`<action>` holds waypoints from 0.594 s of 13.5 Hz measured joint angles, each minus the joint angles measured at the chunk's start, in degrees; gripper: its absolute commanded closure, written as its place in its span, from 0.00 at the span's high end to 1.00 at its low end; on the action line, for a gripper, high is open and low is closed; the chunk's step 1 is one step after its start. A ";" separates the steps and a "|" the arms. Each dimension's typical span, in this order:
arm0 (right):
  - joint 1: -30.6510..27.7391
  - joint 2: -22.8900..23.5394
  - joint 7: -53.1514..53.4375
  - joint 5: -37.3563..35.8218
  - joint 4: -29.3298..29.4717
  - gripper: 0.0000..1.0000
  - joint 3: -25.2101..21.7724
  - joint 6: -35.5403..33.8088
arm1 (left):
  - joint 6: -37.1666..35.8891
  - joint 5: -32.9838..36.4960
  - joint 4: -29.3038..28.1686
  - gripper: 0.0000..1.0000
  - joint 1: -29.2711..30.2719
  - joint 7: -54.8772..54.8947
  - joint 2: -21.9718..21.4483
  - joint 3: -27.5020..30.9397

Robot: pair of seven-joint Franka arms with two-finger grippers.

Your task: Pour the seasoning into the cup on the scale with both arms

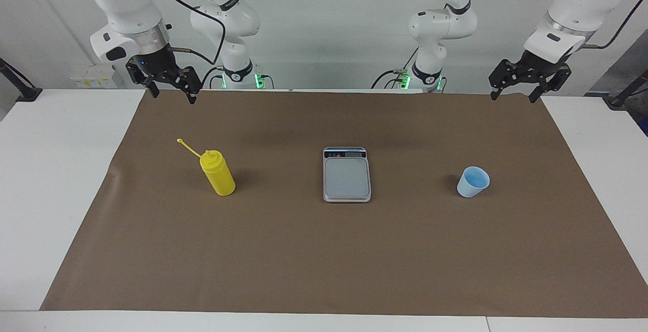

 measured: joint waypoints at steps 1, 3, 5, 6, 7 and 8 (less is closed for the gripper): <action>0.00 0.00 0.00 0.00 0.00 1.00 0.00 0.00 | 0.44 0.00 -0.30 1.00 0.04 -0.40 0.00 0.06; 0.00 0.00 0.00 0.00 0.00 1.00 0.00 0.00 | 2.72 0.00 -1.68 1.00 0.11 -0.77 -0.01 0.19; 0.00 0.00 0.00 0.00 0.00 1.00 0.00 0.00 | 6.14 0.00 -4.15 1.00 0.27 -0.88 0.30 0.22; 0.00 0.00 0.00 0.00 0.00 1.00 0.00 0.00 | 8.18 0.01 -5.44 1.00 0.50 -0.91 0.94 0.23; 0.00 0.00 0.00 0.00 0.00 1.00 0.00 0.00 | 10.28 0.01 -6.68 1.00 0.73 -0.95 1.81 0.32; 0.00 0.00 0.00 0.00 0.00 1.00 0.00 0.00 | 12.95 0.02 -8.33 1.00 0.92 -0.97 2.71 0.49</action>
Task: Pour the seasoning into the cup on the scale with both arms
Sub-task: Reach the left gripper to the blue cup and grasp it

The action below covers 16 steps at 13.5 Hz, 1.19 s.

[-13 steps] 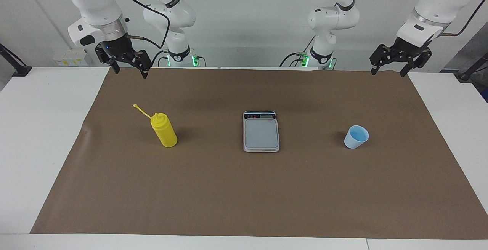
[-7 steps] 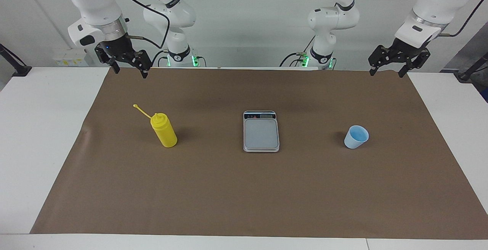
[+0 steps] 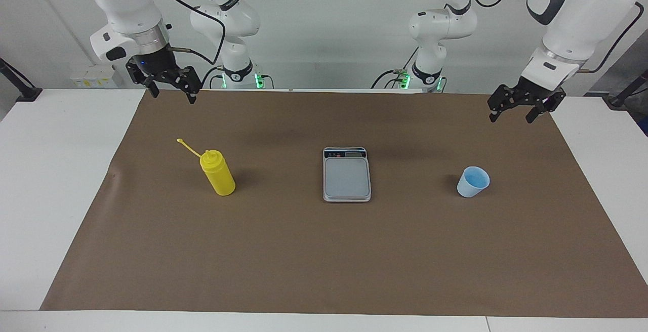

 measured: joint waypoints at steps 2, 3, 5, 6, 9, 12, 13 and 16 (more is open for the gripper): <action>0.00 0.00 0.00 0.00 0.00 1.00 0.00 0.00 | 6.39 0.03 -5.01 1.00 0.53 -0.09 1.06 0.10; 0.00 0.00 0.00 0.00 0.00 1.00 0.00 0.00 | 9.12 0.03 -7.74 1.00 0.84 -0.44 1.27 0.16; 0.00 0.00 0.00 0.00 0.00 1.00 0.00 0.00 | 13.68 0.03 -12.63 1.00 1.46 -2.83 1.49 0.28; 0.00 0.00 0.00 0.00 0.00 1.00 0.00 0.00 | 15.67 0.03 -14.74 1.00 1.55 -4.34 1.62 0.30; 0.00 0.00 0.00 0.00 0.00 1.00 0.00 0.00 | 22.07 0.03 -20.24 1.00 2.11 -8.13 2.53 0.27; 0.00 0.00 0.00 0.00 0.00 1.00 0.00 0.00 | 26.24 0.03 -22.56 1.00 2.61 -8.92 4.25 0.28; 0.00 0.00 0.00 0.00 0.00 1.00 0.00 0.00 | 27.01 0.03 -22.64 1.00 2.63 -9.30 5.02 0.27; 0.00 0.00 0.00 0.00 0.00 1.00 0.00 0.00 | 30.13 0.03 -22.85 1.00 2.63 -11.03 7.58 0.09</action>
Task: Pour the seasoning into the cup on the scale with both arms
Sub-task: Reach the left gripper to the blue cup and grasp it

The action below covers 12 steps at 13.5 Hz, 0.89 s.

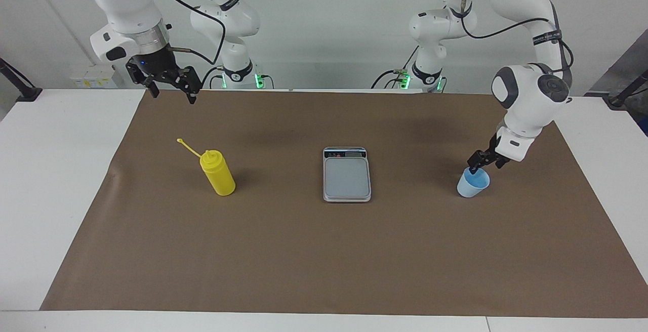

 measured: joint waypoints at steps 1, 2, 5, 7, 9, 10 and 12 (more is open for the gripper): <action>0.00 0.00 0.00 0.00 0.00 1.00 0.00 0.00 | 0.95 0.00 -0.23 1.00 0.00 -0.15 0.73 -0.04; 0.00 0.00 0.00 0.00 0.00 1.00 0.00 0.00 | 1.72 0.00 -0.44 1.00 -0.02 -0.19 1.37 -0.14; 0.00 0.00 0.00 0.00 0.00 1.00 0.00 0.00 | 3.88 0.00 -1.20 0.44 -0.09 -0.19 1.93 -0.57; 0.00 0.00 0.00 0.00 0.00 1.00 0.00 0.00 | 4.26 -0.02 -1.28 0.00 -0.14 -0.11 1.64 -0.75; 0.00 0.00 0.00 0.00 0.00 1.00 0.00 0.00 | 4.26 0.15 -1.50 0.00 -0.26 2.23 1.59 -0.80; 0.00 0.00 0.00 0.00 0.00 1.00 0.00 0.00 | 4.25 0.15 -1.61 0.00 -0.25 4.16 1.65 -0.76; 0.00 0.00 0.00 0.00 0.00 1.00 0.00 0.00 | 4.16 0.14 -1.34 0.00 -0.22 6.72 1.58 -0.64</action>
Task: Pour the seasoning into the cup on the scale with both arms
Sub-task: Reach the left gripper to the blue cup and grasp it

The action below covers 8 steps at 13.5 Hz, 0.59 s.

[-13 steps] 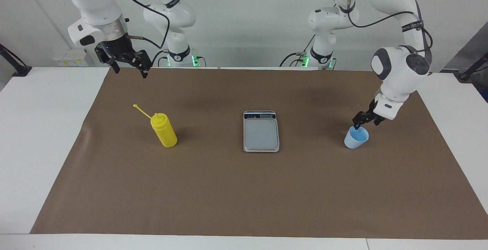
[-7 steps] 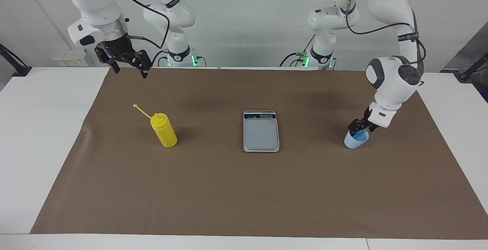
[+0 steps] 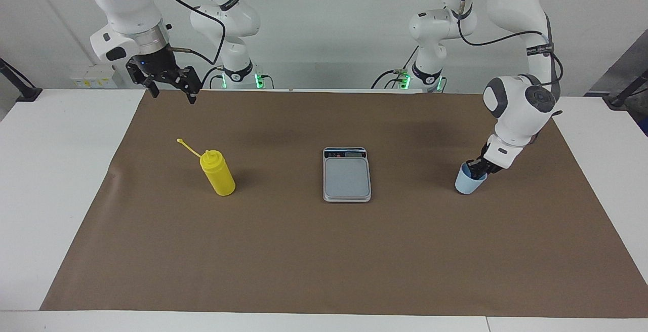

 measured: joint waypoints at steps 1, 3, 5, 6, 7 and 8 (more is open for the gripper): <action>0.00 0.00 0.00 0.00 0.00 1.00 0.00 0.00 | -0.53 0.00 0.42 0.00 0.01 1.10 -0.08 0.03; 0.00 0.00 0.00 0.00 0.00 1.00 0.00 0.00 | -5.00 0.01 3.84 0.00 0.17 3.11 -0.10 0.20; 0.00 0.00 0.00 0.00 0.00 1.00 0.00 0.00 | -11.68 0.01 9.58 0.00 0.22 4.48 -0.15 0.37; 0.00 0.00 0.00 0.00 0.00 1.00 0.00 0.00 | -14.98 0.01 12.18 0.00 0.22 4.68 -0.17 0.34; 0.00 0.00 0.00 0.00 0.00 1.00 0.00 0.00 | -18.38 0.01 14.50 0.00 0.17 4.82 -0.20 0.20; 0.00 0.00 0.00 0.00 0.00 1.00 0.00 0.00 | -21.52 0.00 16.41 0.00 0.02 4.83 -0.23 -0.06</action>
